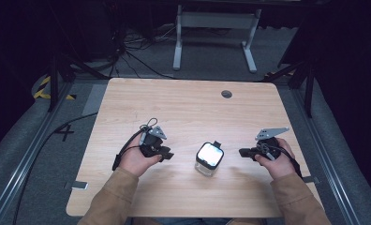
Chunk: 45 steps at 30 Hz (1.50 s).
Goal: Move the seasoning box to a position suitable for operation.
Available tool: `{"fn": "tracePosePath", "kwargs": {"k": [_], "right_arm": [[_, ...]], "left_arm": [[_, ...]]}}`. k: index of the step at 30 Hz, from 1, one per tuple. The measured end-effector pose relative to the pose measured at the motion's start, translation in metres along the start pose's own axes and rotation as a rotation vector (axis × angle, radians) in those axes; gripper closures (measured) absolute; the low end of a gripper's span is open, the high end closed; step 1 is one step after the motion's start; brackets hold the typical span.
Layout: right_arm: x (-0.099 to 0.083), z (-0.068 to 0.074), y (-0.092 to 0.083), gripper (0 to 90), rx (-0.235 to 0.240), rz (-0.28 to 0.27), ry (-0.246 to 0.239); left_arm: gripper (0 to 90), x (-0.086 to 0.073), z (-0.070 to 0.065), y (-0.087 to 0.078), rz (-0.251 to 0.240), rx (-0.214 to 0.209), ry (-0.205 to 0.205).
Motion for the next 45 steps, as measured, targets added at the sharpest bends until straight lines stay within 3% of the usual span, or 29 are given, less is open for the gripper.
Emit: {"fn": "tracePosePath", "kwargs": {"k": [8,14,20,25,27,31,38,45], "right_arm": [[0.003,0.006,-0.003,89.7,0.022,-0.014,-0.022],[0.01,0.013,-0.003,90.0,0.046,-0.029,-0.04],[0.021,0.035,-0.001,90.0,0.117,-0.033,-0.096],[0.028,0.045,0.0,90.0,0.129,-0.041,-0.137],[0.031,0.042,0.003,90.0,0.089,-0.054,-0.157],[0.032,0.035,0.013,90.0,0.067,-0.052,-0.169],[0.037,0.024,0.033,90.0,0.087,-0.049,-0.161],[0.041,0.02,0.04,90.0,0.09,-0.04,-0.165]], "left_arm": [[70.0,0.001,-0.001,-0.002,0.018,0.014,0.017],[69.9,0.0,-0.004,-0.006,0.0,0.016,0.008],[69.8,-0.001,-0.008,-0.012,-0.018,0.021,0.011],[69.6,-0.002,-0.009,-0.012,-0.024,0.014,0.011],[69.5,-0.003,-0.009,-0.01,-0.025,0.016,0.007],[69.1,-0.007,-0.011,-0.011,-0.019,0.024,0.01],[68.8,-0.018,-0.011,-0.022,-0.034,0.044,-0.011],[68.7,-0.026,-0.008,-0.028,-0.041,0.064,-0.033]]}}
Point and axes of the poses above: each handheld gripper's, and its own axes: y roughly forward along the jaws, x roughly out of its top, z roughly to its left, the point moved 6 cm from there along y, roughly forward along the jaws, and after that the axes turned 3 degrees about -y, right-handed, at the moved point
